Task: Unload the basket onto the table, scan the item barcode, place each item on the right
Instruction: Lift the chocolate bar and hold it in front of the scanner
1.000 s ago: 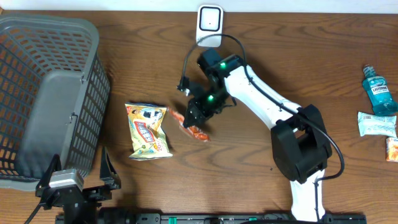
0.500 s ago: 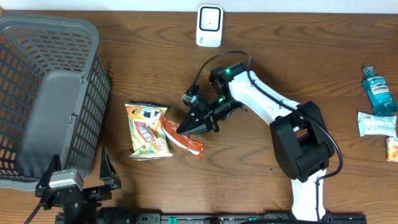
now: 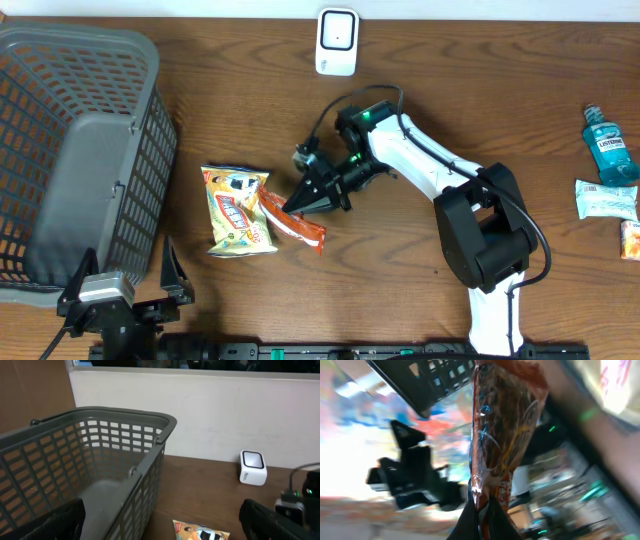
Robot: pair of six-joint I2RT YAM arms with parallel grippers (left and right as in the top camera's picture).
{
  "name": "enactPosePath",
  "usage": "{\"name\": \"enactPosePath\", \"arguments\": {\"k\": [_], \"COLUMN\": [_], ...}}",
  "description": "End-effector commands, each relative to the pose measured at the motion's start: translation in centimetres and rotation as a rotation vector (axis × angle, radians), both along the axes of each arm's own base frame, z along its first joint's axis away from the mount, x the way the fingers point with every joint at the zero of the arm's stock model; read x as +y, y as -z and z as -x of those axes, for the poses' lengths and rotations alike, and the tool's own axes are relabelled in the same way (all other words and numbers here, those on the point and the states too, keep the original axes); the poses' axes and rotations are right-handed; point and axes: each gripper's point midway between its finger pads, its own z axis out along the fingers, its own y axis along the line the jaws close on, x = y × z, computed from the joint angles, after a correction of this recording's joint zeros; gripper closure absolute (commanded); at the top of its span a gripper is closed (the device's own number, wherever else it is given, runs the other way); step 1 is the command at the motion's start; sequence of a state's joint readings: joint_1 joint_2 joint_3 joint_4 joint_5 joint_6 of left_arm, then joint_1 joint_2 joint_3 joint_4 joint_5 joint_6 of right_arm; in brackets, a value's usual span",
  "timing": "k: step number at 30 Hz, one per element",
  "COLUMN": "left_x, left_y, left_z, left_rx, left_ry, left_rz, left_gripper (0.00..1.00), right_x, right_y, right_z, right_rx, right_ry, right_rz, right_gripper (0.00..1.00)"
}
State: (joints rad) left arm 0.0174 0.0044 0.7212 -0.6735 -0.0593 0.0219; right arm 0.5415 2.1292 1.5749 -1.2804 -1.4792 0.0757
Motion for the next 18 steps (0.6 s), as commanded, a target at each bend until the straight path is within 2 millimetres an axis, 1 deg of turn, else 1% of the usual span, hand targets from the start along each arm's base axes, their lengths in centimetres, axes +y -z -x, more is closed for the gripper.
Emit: {"name": "enactPosePath", "arguments": {"k": [1, 3, 4, 5, 6, 7, 9, 10, 14, 16, 18], "left_x": [0.2, 0.2, 0.2, 0.2, 0.2, 0.2, 0.2, 0.2, 0.2, 0.2, 0.2], "left_y": [-0.2, -0.2, -0.2, -0.2, -0.2, -0.2, -0.2, -0.2, -0.2, -0.2, -0.2], "left_z": [0.1, 0.1, 0.1, 0.1, 0.1, 0.1, 0.1, 0.1, 0.1, 0.1, 0.1], "left_rx": [-0.010, -0.010, -0.010, -0.010, -0.010, -0.010, -0.010, -0.010, -0.010, -0.010, -0.010], "left_ry": [-0.009, -0.009, -0.009, -0.009, -0.009, -0.009, -0.009, -0.009, -0.009, -0.009, -0.009], "left_rz": [0.008, 0.008, 0.008, 0.008, 0.008, 0.008, 0.008, 0.008, 0.008, 0.008, 0.008], "left_gripper": [0.02, 0.02, 0.02, 0.02, 0.02, 0.02, 0.02, 0.02, 0.02, 0.02, 0.02], "right_x": [-0.9, -2.0, -2.5, -3.3, -3.4, -3.3, -2.6, -1.9, -0.2, 0.0, -0.2], "right_y": [4.4, 7.5, 8.6, 10.3, 10.8, 11.2, 11.2, 11.0, 10.1, 10.1, 10.4], "right_z": [-0.8, -1.8, -2.4, -3.7, -4.5, -5.3, -6.9, -7.9, -10.8, -12.4, -14.5], "right_rx": [-0.296, -0.425, -0.471, -0.564, -0.616, -0.664, -0.771, -0.845, -1.009, -1.085, -1.180], "right_ry": [-0.071, -0.108, -0.117, -0.125, -0.123, -0.119, -0.104, -0.096, -0.038, -0.013, 0.016], "right_rz": [0.114, 0.258, 0.324, 0.412, 0.431, 0.438, 0.397, 0.352, 0.274, 0.287, 0.351], "right_gripper": [0.99, 0.99, 0.99, 0.99, 0.99, 0.99, 0.99, 0.99, 0.99, 0.99, 0.99]}}
